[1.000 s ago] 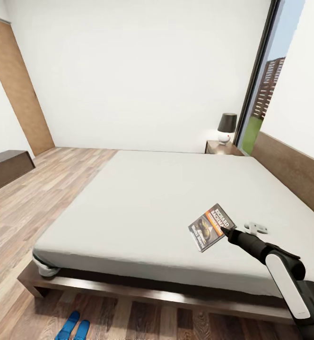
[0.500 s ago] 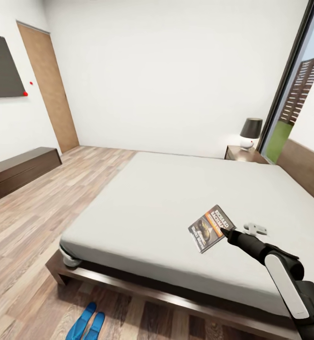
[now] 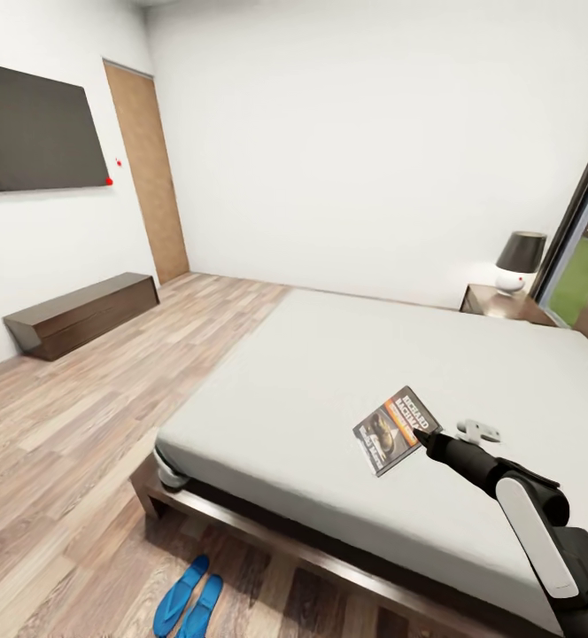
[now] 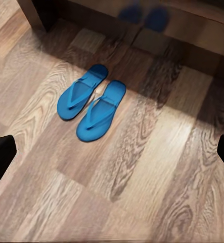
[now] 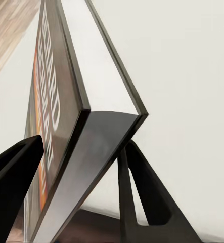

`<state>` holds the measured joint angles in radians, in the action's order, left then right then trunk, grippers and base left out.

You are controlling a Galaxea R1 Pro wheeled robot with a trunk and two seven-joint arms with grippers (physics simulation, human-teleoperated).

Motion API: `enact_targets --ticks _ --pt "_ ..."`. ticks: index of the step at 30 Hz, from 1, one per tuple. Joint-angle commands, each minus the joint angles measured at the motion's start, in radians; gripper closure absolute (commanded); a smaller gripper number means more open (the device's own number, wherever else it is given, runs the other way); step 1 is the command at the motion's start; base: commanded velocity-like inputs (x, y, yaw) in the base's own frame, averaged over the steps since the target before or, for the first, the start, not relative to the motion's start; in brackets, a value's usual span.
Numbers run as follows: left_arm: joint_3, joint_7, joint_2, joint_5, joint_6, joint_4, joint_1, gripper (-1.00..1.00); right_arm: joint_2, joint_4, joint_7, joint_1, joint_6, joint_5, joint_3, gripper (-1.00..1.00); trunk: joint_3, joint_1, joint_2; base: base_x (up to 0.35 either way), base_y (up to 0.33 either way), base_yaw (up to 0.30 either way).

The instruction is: In the bedroom, move the book from the bed onto either nightstand, and place the two sandals side by side next to the bed.

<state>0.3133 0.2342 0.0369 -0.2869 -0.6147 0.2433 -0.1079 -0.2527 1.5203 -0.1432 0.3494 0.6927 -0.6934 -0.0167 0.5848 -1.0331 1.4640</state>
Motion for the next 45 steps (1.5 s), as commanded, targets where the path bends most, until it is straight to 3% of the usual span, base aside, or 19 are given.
enact_targets --ticks 1,22,27,31,32,33,37,39,40,45 --pt "0.008 0.005 0.000 -0.007 -0.004 -0.001 -0.001 -1.00 0.000 0.002 -0.009 0.000 0.004 -0.012 0.000 1.00 -0.003 0.004 -0.007 -0.038 0.000 0.269" --pt "0.006 0.005 -0.002 -0.009 -0.004 -0.002 -0.001 -1.00 -0.002 0.002 -0.012 0.000 0.005 -0.007 0.003 1.00 -0.081 0.085 -0.154 -0.002 0.000 0.269" --pt "0.007 0.005 -0.005 -0.010 0.009 0.001 -0.007 -1.00 -0.001 0.002 -0.051 0.000 0.008 -0.008 0.008 1.00 -0.100 0.104 -0.189 0.000 0.000 0.269" --pt "0.006 0.005 -0.020 -0.008 0.125 0.043 -0.045 -1.00 -0.004 0.006 -0.060 0.000 0.012 -0.009 0.009 1.00 -0.115 0.119 -0.217 0.000 0.000 0.269" --pt "-0.018 0.005 -0.067 -0.007 0.330 0.170 -0.090 -1.00 -0.004 0.005 -0.063 0.000 0.013 -0.010 0.010 1.00 -0.119 0.123 -0.224 0.000 0.000 0.269" --pt "-0.039 0.005 -0.080 -0.007 0.399 0.216 -0.104 -1.00 -0.003 0.005 -0.063 0.000 0.013 -0.009 0.010 1.00 -0.123 0.127 -0.231 0.000 0.000 0.269" --pt "-0.130 0.004 -0.109 -0.005 0.611 0.346 -0.166 -1.00 -0.002 0.002 -0.064 0.000 0.013 -0.010 0.010 1.00 -0.137 0.142 -0.259 0.000 0.000 0.268" --pt "-0.158 0.004 -0.118 -0.004 0.675 0.383 -0.194 -1.00 -0.002 0.002 -0.064 0.000 0.013 -0.009 0.010 1.00 -0.145 0.150 -0.273 0.000 0.000 0.269" --pt "-0.187 0.004 -0.135 -0.003 0.775 0.433 -0.252 -1.00 -0.003 0.002 -0.064 0.000 0.013 -0.009 0.010 1.00 -0.149 0.154 -0.280 0.000 0.000 0.269" --pt "-0.214 0.003 -0.164 -0.002 0.981 0.485 -0.403 -1.00 -0.003 0.001 -0.064 0.000 0.013 -0.011 0.011 1.00 -0.167 0.173 -0.315 0.000 0.000 0.269"
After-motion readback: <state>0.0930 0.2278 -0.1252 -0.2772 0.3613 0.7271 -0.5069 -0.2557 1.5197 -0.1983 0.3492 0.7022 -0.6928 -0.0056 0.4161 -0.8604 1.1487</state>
